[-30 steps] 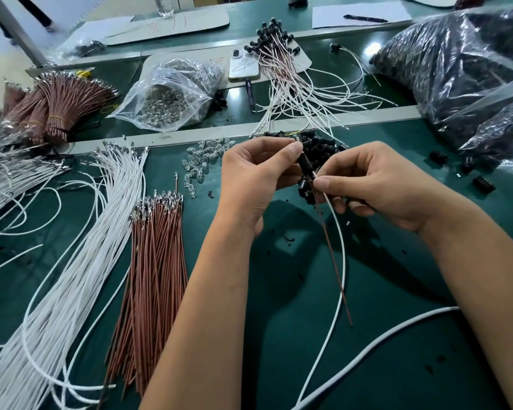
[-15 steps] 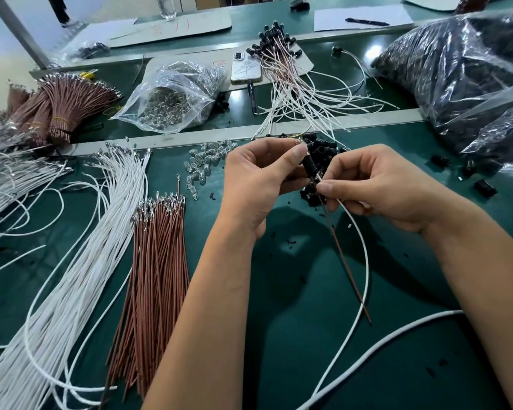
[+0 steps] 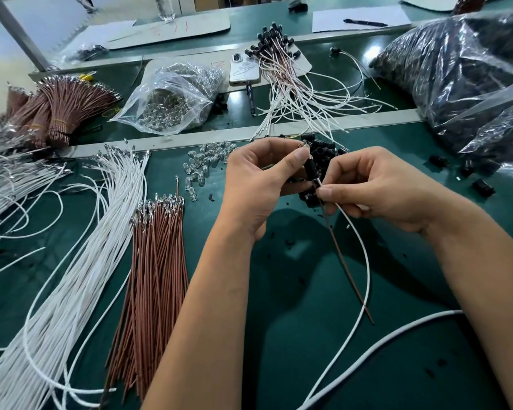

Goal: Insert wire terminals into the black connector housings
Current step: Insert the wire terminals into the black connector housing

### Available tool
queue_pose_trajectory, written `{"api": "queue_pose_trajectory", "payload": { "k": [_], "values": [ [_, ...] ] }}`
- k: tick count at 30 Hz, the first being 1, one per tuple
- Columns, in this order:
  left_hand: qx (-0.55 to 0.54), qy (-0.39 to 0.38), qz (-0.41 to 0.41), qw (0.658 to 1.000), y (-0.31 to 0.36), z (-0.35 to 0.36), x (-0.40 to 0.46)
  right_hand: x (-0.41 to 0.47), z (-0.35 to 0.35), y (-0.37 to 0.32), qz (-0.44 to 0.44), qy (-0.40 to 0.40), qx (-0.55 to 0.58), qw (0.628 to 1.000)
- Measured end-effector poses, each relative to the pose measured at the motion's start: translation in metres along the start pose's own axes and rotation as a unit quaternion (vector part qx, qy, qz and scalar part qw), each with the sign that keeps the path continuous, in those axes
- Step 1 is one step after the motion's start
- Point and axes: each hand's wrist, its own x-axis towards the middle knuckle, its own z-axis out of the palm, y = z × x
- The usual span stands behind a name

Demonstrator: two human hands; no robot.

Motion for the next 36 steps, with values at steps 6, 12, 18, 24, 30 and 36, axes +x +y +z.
{"api": "queue_pose_trajectory", "payload": {
  "k": [6,12,18,24,30,36],
  "values": [
    [-0.027,-0.004,-0.002,1.0,-0.0016,0.0004,0.0013,-0.0001,-0.0002,0.0015,-0.005,0.0,-0.011,1.0],
    [-0.035,-0.009,0.042,0.998,-0.0015,0.0001,0.0019,0.0003,-0.0003,0.0028,-0.005,0.007,-0.01,1.0],
    [-0.038,-0.014,0.083,0.996,-0.0005,0.0015,0.0013,0.0032,0.0044,0.0043,-0.038,0.081,0.019,0.996],
    [-0.015,-0.008,0.095,0.995,-0.002,0.0054,0.0007,0.0049,0.0059,0.0063,-0.068,0.088,0.023,0.994],
    [0.026,0.006,0.11,0.994,-0.0031,0.003,0.0039,0.0057,0.0073,0.0064,-0.081,0.103,0.027,0.991],
    [0.021,0.003,0.091,0.996,-0.0035,-0.0003,0.0043,0.0058,0.0085,0.0063,-0.093,0.123,0.035,0.987]
  ]
}}
